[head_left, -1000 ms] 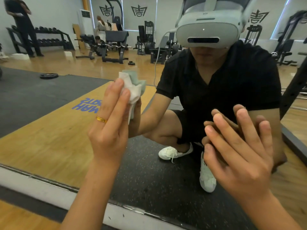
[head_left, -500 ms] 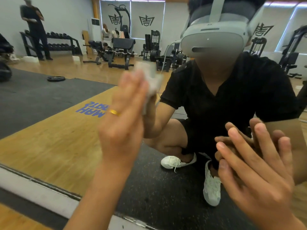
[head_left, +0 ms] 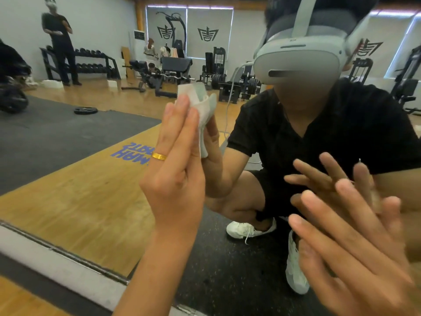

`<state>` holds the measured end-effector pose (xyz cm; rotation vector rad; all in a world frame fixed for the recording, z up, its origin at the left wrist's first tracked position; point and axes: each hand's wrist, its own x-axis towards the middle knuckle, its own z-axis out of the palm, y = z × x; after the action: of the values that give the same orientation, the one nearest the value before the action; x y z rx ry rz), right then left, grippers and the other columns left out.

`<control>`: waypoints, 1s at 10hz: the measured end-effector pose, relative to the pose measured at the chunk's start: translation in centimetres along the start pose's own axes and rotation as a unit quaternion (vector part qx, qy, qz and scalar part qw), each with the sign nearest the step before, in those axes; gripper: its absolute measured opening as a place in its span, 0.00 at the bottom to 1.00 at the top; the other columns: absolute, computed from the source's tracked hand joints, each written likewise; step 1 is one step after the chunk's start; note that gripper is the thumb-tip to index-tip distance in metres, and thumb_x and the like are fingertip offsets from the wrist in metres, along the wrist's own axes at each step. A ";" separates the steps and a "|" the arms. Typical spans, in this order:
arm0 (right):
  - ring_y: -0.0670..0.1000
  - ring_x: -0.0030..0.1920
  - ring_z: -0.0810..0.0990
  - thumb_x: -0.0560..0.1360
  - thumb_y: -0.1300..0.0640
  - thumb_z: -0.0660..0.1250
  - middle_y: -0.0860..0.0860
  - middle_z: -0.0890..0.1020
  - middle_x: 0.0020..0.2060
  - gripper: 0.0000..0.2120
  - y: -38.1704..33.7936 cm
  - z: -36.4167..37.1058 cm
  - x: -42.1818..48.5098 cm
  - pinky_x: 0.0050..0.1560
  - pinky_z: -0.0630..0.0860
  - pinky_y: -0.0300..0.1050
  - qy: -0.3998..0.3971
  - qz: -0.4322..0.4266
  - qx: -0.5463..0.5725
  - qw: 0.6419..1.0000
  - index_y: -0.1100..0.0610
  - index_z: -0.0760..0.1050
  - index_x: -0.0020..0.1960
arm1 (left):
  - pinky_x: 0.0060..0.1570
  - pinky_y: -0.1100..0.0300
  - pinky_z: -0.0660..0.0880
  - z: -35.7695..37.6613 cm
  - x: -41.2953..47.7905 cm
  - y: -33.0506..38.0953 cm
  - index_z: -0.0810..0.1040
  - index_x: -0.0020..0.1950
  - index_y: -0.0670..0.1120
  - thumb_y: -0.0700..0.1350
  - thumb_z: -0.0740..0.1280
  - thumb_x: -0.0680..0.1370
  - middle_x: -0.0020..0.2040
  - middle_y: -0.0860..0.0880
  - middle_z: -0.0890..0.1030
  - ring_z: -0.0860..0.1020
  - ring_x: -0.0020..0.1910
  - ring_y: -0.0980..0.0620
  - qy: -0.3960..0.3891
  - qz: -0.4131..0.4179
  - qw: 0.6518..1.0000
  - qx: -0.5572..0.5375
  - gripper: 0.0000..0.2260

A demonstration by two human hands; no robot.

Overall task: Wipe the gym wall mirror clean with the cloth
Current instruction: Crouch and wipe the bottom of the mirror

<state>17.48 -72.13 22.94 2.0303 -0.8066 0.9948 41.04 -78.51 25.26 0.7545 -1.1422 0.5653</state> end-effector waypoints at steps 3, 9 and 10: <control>0.59 0.81 0.60 0.77 0.53 0.68 0.53 0.68 0.78 0.25 -1.5 3.1 4.5 0.80 0.54 0.63 -0.129 -0.173 -0.047 0.975 0.56 0.75 0.74 | 0.66 0.65 0.72 -2.0 0.5 -5.9 0.79 0.68 0.38 0.39 0.64 0.84 0.70 0.43 0.78 0.76 0.68 0.63 0.129 -0.191 0.972 0.039 0.13; 0.37 0.54 0.83 0.83 0.56 0.66 0.70 0.60 0.78 0.31 -8.2 14.0 12.7 0.62 0.78 0.37 -0.083 0.085 0.585 0.802 0.69 0.60 0.79 | 0.66 0.68 0.71 -3.2 0.9 -6.9 0.76 0.71 0.38 0.38 0.65 0.83 0.72 0.43 0.75 0.74 0.71 0.60 0.124 -0.269 0.955 0.000 0.16; 0.42 0.54 0.83 0.85 0.70 0.52 0.72 0.59 0.77 0.24 -11.6 21.4 16.4 0.64 0.76 0.41 -0.151 0.183 0.819 0.522 0.69 0.55 0.80 | 0.66 0.70 0.70 -3.8 0.2 -6.8 0.74 0.72 0.36 0.38 0.64 0.84 0.74 0.42 0.73 0.72 0.71 0.63 0.081 -0.262 0.962 0.011 0.17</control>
<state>42.92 -86.75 23.47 3.7842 -0.2481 2.1637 48.38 -79.81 23.01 0.9697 -0.7418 0.1874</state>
